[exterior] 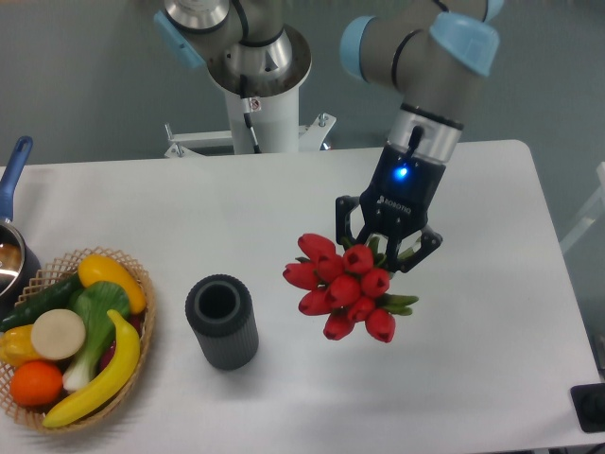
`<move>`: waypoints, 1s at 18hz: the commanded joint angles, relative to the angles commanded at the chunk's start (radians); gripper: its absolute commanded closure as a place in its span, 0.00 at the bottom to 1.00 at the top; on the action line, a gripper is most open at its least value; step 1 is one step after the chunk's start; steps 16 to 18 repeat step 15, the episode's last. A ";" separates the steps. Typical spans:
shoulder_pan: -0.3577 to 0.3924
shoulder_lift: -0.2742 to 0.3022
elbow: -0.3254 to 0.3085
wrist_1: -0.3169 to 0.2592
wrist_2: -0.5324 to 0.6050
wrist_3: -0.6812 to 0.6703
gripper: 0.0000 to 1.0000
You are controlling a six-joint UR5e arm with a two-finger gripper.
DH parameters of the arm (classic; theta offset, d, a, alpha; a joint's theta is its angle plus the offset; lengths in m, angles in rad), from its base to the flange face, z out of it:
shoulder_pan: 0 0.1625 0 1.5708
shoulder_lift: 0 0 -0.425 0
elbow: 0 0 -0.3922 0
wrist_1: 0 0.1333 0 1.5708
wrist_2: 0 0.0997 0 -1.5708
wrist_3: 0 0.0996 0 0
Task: Pick up the flowers from the table
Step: 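Lift the gripped tulip bunch up off the table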
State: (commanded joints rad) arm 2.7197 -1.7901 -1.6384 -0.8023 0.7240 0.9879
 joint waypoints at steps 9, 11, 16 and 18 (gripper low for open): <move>0.018 -0.003 -0.011 0.000 0.000 -0.002 0.63; 0.018 -0.002 -0.017 0.000 0.000 -0.002 0.63; 0.018 -0.002 -0.011 0.000 -0.005 -0.003 0.62; 0.018 -0.002 -0.011 0.000 -0.005 -0.003 0.62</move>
